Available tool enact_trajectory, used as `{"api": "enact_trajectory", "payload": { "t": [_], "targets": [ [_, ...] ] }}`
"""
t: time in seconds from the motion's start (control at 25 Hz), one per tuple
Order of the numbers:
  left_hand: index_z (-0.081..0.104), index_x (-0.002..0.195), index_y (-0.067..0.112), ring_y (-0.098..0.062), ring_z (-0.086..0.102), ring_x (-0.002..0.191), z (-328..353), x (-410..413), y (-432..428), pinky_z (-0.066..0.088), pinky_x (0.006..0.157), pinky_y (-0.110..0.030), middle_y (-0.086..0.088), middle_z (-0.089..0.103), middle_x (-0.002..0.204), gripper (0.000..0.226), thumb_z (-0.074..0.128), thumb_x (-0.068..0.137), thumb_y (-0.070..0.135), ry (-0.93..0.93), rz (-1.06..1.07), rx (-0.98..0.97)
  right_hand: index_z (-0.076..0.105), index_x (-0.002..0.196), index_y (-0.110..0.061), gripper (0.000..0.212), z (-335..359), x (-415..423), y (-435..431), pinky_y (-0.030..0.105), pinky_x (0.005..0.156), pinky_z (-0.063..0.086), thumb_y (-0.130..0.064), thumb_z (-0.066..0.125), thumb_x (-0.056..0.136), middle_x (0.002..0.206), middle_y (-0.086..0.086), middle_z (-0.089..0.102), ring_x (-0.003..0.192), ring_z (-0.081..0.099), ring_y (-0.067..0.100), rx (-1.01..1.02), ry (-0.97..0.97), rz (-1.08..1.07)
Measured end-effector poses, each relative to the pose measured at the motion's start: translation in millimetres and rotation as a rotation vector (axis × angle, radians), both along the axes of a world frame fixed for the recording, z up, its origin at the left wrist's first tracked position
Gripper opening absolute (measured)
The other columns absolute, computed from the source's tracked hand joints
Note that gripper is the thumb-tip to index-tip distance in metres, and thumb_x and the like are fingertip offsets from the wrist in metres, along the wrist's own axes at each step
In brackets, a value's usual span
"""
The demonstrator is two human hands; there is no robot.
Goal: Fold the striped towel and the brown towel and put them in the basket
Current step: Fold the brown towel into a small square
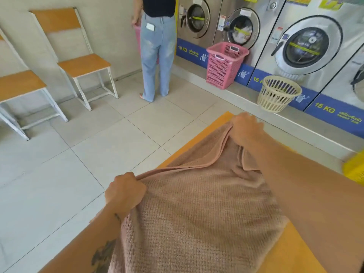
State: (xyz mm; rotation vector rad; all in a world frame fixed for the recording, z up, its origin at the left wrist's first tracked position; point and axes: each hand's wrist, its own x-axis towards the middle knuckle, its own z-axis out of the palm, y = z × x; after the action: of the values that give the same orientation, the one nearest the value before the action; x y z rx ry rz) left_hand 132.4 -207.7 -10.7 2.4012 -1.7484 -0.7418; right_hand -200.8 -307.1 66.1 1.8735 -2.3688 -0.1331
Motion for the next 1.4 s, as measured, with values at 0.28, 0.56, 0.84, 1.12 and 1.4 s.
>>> {"api": "enact_trajectory", "payload": {
  "t": [0.28,0.56,0.84,1.12,1.4],
  "targets": [
    [0.051,0.087,0.022,-0.018,0.052,0.075,-20.0,17.3,-18.5,0.044,0.068,-0.034,0.002,0.055,0.085,0.009,0.049,0.080,0.020,-0.027,-0.031,0.065,0.036,0.142,-0.017,0.056,2.9,-1.1,-46.4,0.055,0.101,0.035,-0.025,0.055,0.090,0.140,0.018,0.041,0.128,0.039,0.040,0.059,-0.003,-0.142],
    [0.046,0.135,0.028,-0.022,0.048,0.115,-12.3,-6.8,-11.7,0.039,0.098,-0.044,0.002,0.048,0.129,0.055,0.054,0.081,0.018,-0.119,-0.253,-0.148,0.023,0.151,-0.023,0.080,-38.1,14.3,36.4,0.056,0.105,0.036,-0.035,0.066,0.084,0.148,0.016,0.033,0.136,0.033,0.040,0.205,-0.295,-0.127],
    [0.060,0.121,0.024,-0.014,0.055,0.091,49.1,-97.2,3.2,0.053,0.080,-0.032,0.004,0.055,0.114,0.034,0.050,0.091,0.013,0.094,-0.417,-0.238,0.033,0.148,-0.019,0.081,-13.9,-31.6,106.8,0.055,0.103,0.042,-0.055,0.060,0.081,0.148,0.015,0.036,0.135,0.036,0.043,0.205,-0.491,-0.171],
    [0.062,0.118,0.030,-0.008,0.060,0.074,59.3,-185.6,-44.5,0.042,0.053,-0.018,0.008,0.062,0.108,0.031,0.048,0.096,0.013,0.371,-0.516,-0.122,0.035,0.145,-0.018,0.062,-30.2,-63.7,91.6,0.052,0.099,0.047,-0.025,0.057,0.088,0.146,0.010,0.037,0.131,0.043,0.038,0.133,-0.528,-0.125],
    [0.066,0.115,0.039,-0.023,0.066,0.091,3.1,-242.8,-159.8,0.055,0.090,-0.044,0.000,0.066,0.107,0.029,0.051,0.097,0.022,0.712,-0.460,0.245,0.023,0.147,-0.023,0.086,-92.0,-64.1,24.8,0.057,0.107,0.031,-0.033,0.070,0.075,0.147,0.017,0.025,0.133,0.028,0.042,0.280,-0.111,-0.085]
  ]
}}
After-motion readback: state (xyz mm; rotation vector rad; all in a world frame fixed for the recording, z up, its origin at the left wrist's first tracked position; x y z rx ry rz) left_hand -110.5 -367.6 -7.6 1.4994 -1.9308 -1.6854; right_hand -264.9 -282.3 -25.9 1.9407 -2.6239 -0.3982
